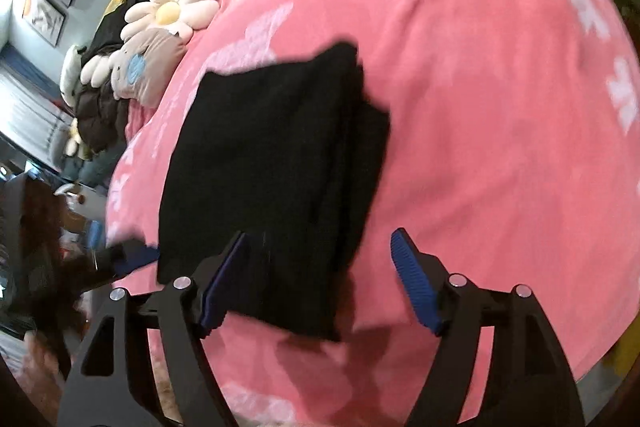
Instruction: Fold small clothes
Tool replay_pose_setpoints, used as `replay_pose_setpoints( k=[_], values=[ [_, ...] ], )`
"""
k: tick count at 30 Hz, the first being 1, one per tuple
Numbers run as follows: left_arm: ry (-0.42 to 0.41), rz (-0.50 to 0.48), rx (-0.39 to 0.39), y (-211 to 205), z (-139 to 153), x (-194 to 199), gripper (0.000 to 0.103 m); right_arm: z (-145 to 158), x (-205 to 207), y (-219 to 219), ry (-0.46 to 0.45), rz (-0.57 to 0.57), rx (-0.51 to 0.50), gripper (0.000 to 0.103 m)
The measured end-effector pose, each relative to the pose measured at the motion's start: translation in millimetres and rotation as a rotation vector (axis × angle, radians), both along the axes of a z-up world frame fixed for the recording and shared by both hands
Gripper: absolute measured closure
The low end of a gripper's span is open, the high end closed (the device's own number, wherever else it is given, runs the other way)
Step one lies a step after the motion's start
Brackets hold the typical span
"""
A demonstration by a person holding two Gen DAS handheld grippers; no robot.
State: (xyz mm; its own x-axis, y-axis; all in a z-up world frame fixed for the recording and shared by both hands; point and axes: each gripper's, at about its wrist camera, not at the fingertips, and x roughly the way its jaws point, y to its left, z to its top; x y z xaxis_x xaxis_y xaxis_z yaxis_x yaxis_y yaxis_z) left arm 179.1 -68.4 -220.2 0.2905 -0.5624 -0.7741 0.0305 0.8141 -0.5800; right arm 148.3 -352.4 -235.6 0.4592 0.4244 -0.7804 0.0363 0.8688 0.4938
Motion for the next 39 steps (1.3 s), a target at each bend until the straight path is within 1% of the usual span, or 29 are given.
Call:
replay_pose_setpoints(
  k=[2, 3, 4, 6, 8, 10, 11, 13, 16, 17, 18, 20, 21, 22, 23, 24, 25, 26, 27, 29, 31, 33, 34, 35, 37, 39],
  values=[
    [0.049, 0.064, -0.076, 16, -13, 8, 0.02, -14, -6, -1, 0.028, -0.002, 0.035, 0.032],
    [0.078, 0.1, -0.099, 21, -20, 12, 0.02, -20, -6, 1, 0.046, -0.007, 0.046, 0.032],
    [0.087, 0.108, -0.117, 21, -24, 14, 0.02, -23, -7, 3, 0.054, -0.008, 0.062, 0.032],
    [0.084, 0.103, -0.106, 16, -32, 19, 0.018, -30, -8, 4, 0.06, -0.009, 0.088, 0.031],
    [0.064, 0.085, -0.091, 10, -35, 23, 0.012, -35, -4, 8, 0.069, -0.008, 0.118, 0.031],
    [0.043, 0.073, -0.064, 4, -35, 23, 0.012, -39, -2, 10, 0.075, -0.009, 0.166, 0.031],
    [0.033, 0.062, -0.039, 0, -36, 23, 0.012, -41, 0, 13, 0.075, -0.006, 0.185, 0.028],
    [0.033, 0.051, -0.023, 1, -30, 25, 0.012, -42, 3, 19, 0.071, -0.002, 0.171, 0.025],
    [-0.053, 0.118, -0.008, 19, -12, 20, 0.012, -39, 7, 24, 0.055, 0.012, 0.17, 0.025],
    [-0.055, 0.127, -0.007, 25, -13, 21, 0.012, -40, 7, 23, 0.054, 0.01, 0.177, 0.025],
    [-0.037, 0.121, -0.015, 28, -19, 23, 0.012, -40, 8, 22, 0.052, 0.008, 0.185, 0.024],
    [0.042, 0.107, -0.034, 27, -39, 29, 0.012, -41, 9, 21, 0.045, 0.001, 0.213, 0.025],
    [0.079, 0.104, -0.052, 24, -51, 32, 0.012, -41, 10, 20, 0.043, -0.003, 0.222, 0.029],
    [0.049, 0.115, -0.051, 23, -50, 31, 0.012, -41, 11, 20, 0.043, -0.005, 0.234, 0.033],
    [0.013, 0.104, -0.056, 20, -47, 30, 0.012, -42, 12, 20, 0.047, -0.005, 0.246, 0.04],
    [0.0, 0.072, -0.063, 14, -47, 31, 0.012, -42, 12, 20, 0.049, -0.006, 0.256, 0.047],
    [0.001, 0.066, -0.057, 11, -48, 32, 0.012, -42, 13, 20, 0.051, -0.005, 0.27, 0.053],
    [-0.005, 0.071, -0.056, 9, -48, 33, 0.012, -44, 12, 20, 0.059, -0.003, 0.288, 0.064],
    [-0.01, 0.067, -0.08, 7, -49, 33, 0.012, -44, 12, 21, 0.062, -0.001, 0.302, 0.071],
    [-0.003, 0.069, -0.116, 6, -51, 33, 0.013, -41, 12, 24, 0.059, -0.004, 0.282, 0.073],
    [0.024, 0.073, -0.165, 7, -53, 34, 0.023, -37, 11, 25, 0.059, -0.002, 0.265, 0.077],
    [0.056, 0.061, -0.188, 11, -54, 34, 0.058, -29, 13, 28, 0.058, -0.007, 0.25, 0.08],
    [0.069, 0.056, -0.192, 14, -55, 33, 0.063, -23, 12, 28, 0.053, -0.007, 0.236, 0.081],
    [0.086, 0.051, -0.211, 17, -54, 31, 0.074, -16, 10, 29, 0.048, -0.005, 0.221, 0.082],
    [0.106, 0.049, -0.246, 20, -49, 27, 0.078, -4, 6, 29, 0.045, 0.001, 0.209, 0.082],
    [0.108, 0.033, -0.259, 20, -38, 19, 0.082, 12, -2, 31, 0.048, 0.011, 0.189, 0.083]
  ],
)
